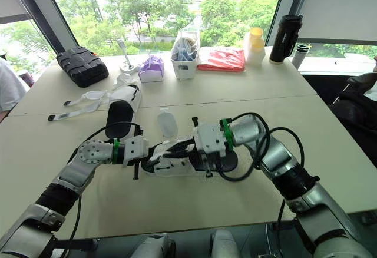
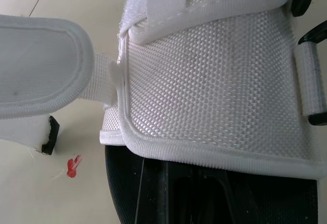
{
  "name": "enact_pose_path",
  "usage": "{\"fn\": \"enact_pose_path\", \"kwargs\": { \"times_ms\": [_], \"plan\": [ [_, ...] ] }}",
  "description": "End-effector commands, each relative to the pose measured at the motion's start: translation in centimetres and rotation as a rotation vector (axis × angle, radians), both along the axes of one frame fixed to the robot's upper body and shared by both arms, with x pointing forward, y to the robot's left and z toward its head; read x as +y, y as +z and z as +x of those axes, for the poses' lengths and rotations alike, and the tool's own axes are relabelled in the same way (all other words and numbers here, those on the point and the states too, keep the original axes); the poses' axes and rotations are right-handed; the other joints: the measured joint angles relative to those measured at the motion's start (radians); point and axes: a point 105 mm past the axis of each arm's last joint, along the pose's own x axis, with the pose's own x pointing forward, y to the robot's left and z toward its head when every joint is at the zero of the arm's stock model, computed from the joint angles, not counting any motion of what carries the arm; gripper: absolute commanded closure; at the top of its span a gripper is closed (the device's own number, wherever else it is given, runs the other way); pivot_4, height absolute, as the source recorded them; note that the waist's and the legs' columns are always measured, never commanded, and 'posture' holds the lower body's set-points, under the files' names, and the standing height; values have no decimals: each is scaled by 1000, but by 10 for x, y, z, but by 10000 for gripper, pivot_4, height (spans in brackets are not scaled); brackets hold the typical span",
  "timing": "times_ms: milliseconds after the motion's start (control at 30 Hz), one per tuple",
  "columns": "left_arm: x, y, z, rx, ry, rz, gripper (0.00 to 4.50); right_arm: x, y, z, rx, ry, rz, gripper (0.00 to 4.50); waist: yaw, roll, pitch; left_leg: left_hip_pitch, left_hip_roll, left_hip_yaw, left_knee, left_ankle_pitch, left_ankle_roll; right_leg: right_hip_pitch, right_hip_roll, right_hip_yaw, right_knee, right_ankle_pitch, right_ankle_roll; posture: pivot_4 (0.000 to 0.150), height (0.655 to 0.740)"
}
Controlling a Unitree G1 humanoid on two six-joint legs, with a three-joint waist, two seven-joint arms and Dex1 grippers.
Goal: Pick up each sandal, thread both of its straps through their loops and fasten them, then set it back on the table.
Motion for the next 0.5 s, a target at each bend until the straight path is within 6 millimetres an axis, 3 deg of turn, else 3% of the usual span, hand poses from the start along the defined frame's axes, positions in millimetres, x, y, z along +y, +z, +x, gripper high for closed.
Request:
{"fn": "enact_pose_path", "kwargs": {
  "times_ms": [33,267,500],
  "plan": [
    [15,-41,-7,98,49,137,45000,-3,17,16,69,-61,56,44644,2,0,0,0,0,0,0,0,0,0,0,0,0,0,0,1500,7400],
    [8,-45,-15,96,31,137,45000,-9,11,51,264,-244,80,44644,1,1,-1,0,0,0,0,0,0,0,0,0,1,0,0,1500,7400],
    [7,-46,-19,104,28,133,45000,-16,-5,68,379,-347,64,44644,0,1,-1,0,-1,-1,0,0,-1,0,-1,0,1,0,0,1500,7400]
  ]
}}
